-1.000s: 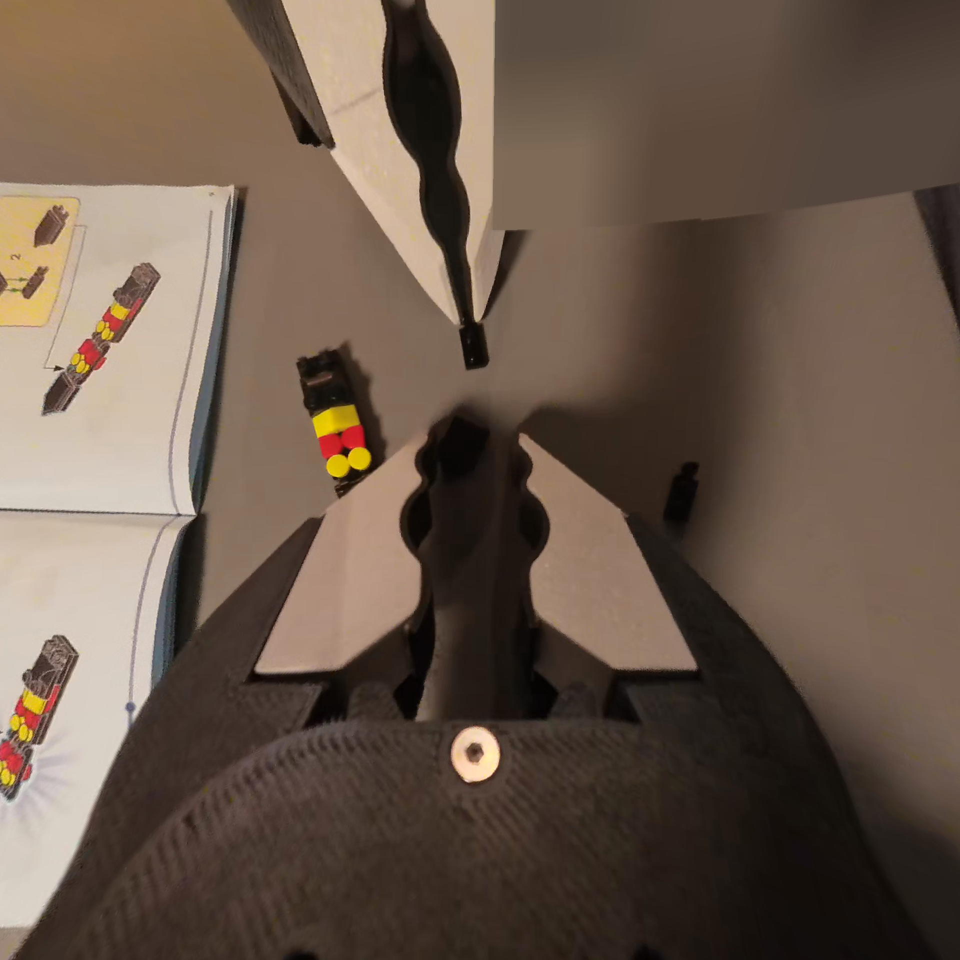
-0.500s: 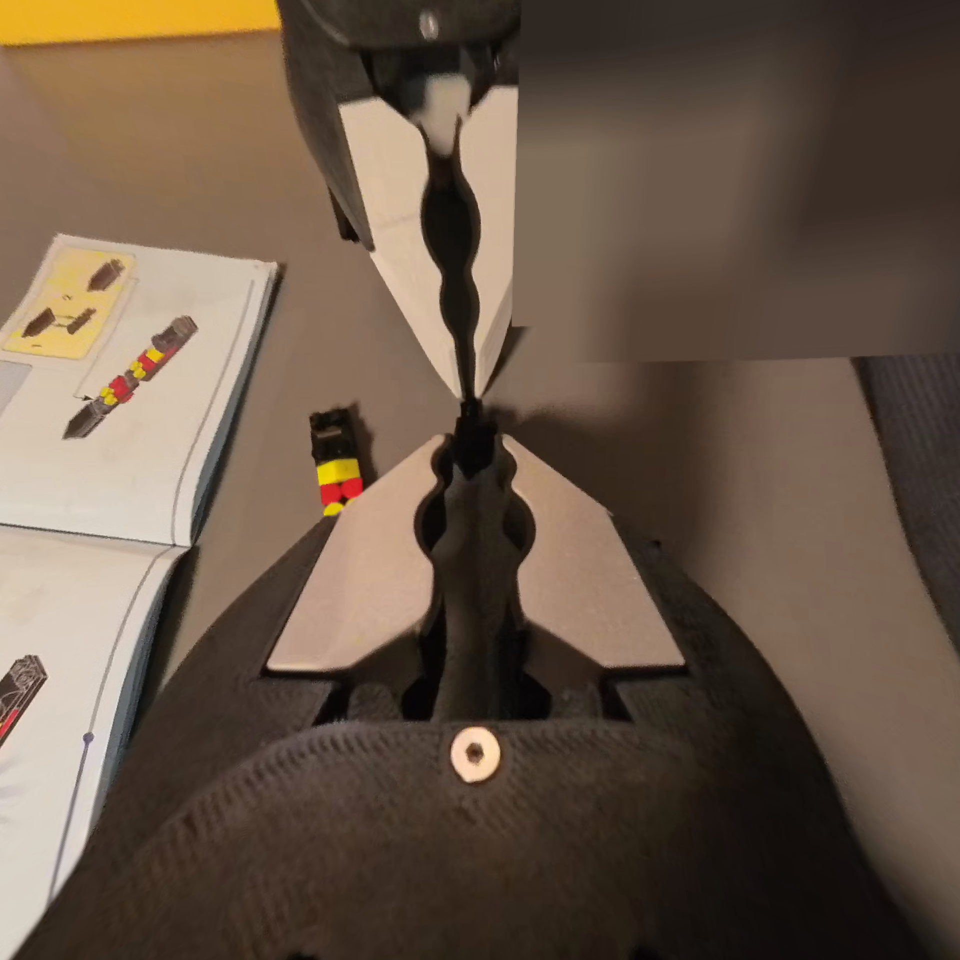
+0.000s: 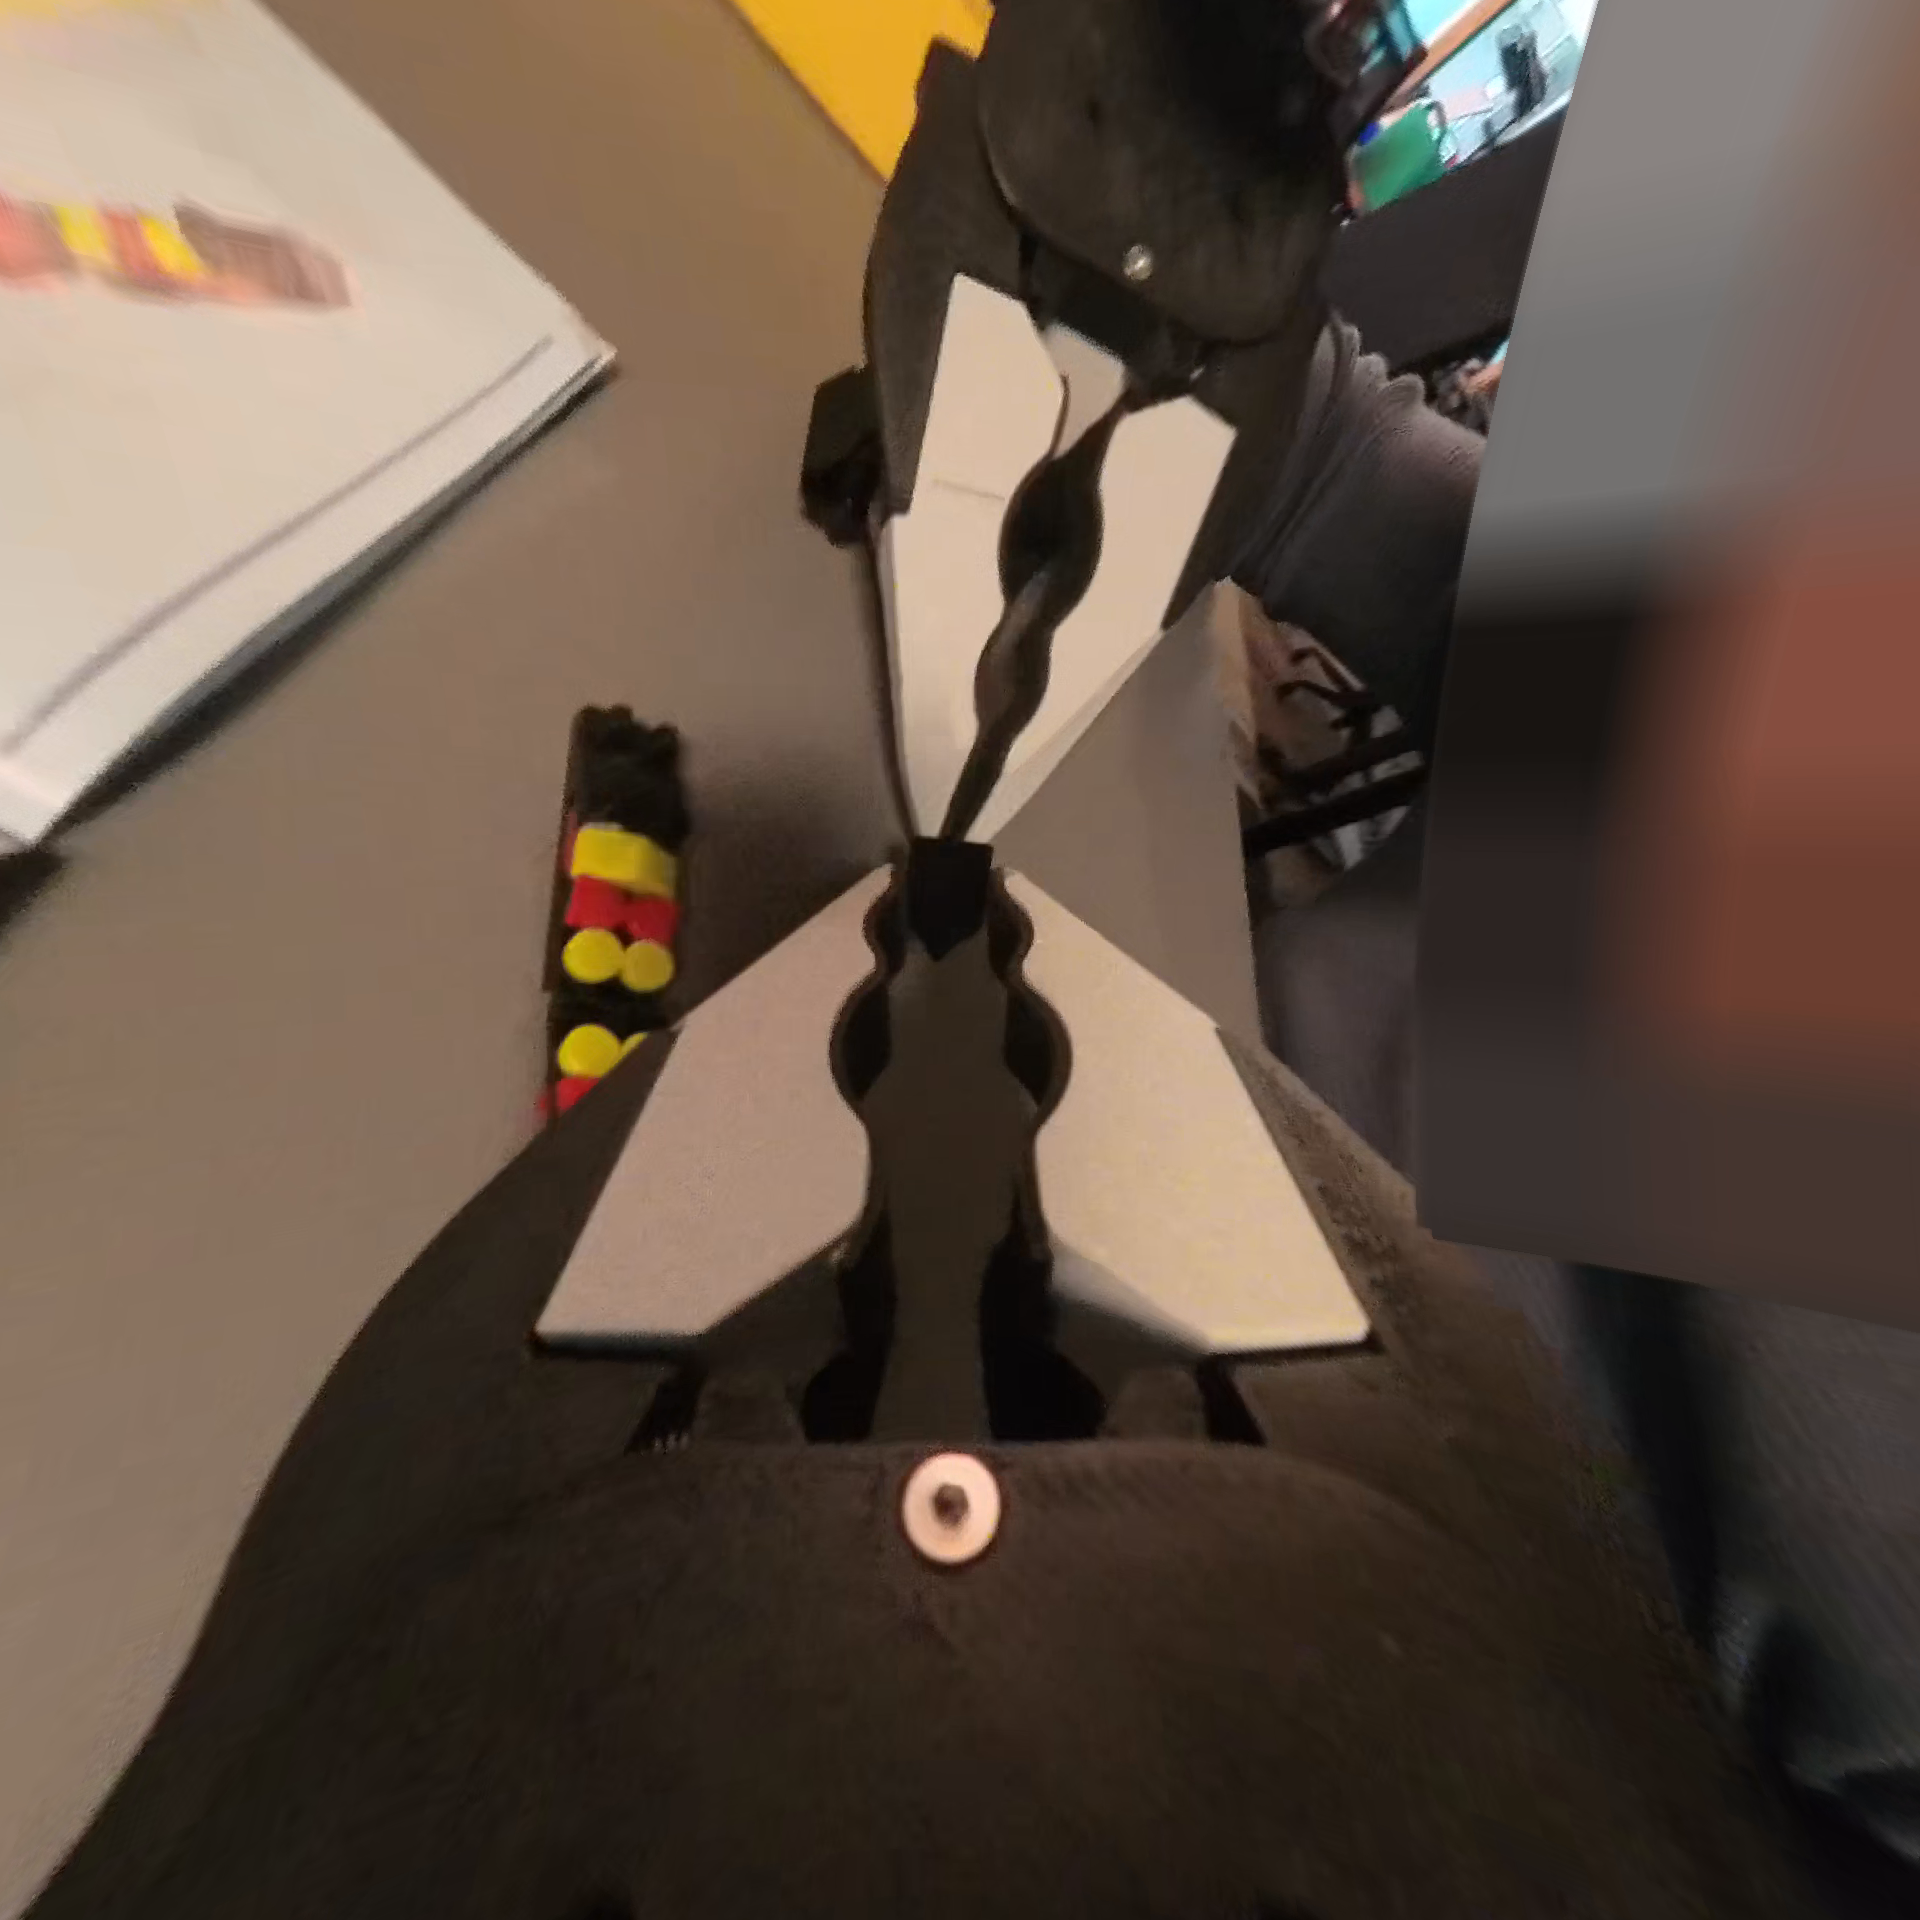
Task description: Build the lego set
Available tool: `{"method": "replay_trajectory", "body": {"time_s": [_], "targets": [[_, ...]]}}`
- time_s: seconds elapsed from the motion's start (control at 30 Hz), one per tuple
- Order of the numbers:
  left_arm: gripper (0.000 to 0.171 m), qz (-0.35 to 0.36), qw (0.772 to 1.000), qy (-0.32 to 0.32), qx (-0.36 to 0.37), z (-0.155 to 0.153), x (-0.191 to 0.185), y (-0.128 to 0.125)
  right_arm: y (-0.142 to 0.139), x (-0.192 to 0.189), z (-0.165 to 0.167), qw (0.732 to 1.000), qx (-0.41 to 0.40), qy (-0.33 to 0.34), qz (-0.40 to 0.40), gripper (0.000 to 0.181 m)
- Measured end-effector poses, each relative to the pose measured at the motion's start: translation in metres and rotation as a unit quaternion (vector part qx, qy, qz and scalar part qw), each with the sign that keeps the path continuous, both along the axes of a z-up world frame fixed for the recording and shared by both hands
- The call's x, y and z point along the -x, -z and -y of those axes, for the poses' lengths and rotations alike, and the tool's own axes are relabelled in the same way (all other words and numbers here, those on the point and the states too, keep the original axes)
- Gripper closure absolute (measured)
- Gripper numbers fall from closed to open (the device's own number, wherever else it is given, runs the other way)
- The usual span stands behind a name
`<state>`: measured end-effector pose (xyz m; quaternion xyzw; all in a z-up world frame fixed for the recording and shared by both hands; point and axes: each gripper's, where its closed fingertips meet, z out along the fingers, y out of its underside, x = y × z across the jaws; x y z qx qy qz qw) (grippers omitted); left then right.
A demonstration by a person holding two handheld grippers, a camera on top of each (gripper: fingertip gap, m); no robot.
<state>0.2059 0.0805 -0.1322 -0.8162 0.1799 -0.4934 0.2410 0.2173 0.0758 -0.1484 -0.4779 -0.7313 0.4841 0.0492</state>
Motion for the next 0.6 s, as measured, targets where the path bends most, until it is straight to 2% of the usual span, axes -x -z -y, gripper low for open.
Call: {"method": "replay_trajectory", "body": {"time_s": [0.13, 0.3, 0.43, 0.5, 0.6], "targets": [[0.157, 0.029, 0.998, 0.014, 0.050, 0.0023, -0.0020, 0.0055, -0.0019, -0.0025, 0.0006, 0.997, 0.062, 0.007, 0.043, 0.181], [0.157, 0.030, 0.996, 0.037, 0.078, 0.0025, -0.0057, 0.0074, -0.0048, -0.0018, -0.0019, 0.990, 0.120, 0.022, 0.076, 0.180], [0.157, 0.041, 0.994, 0.046, 0.089, 0.0009, -0.0084, 0.0059, -0.0037, -0.0018, -0.0017, 0.990, 0.115, 0.023, 0.077, 0.180], [0.171, 0.034, 0.995, 0.045, 0.084, -0.0007, -0.0086, 0.0083, -0.0034, -0.0010, -0.0018, 0.991, 0.109, 0.026, 0.073, 0.180], [0.171, 0.035, 0.994, 0.049, 0.086, -0.0003, -0.0094, 0.0080, -0.0026, -0.0008, -0.0024, 0.992, 0.103, 0.029, 0.072, 0.180]]}}
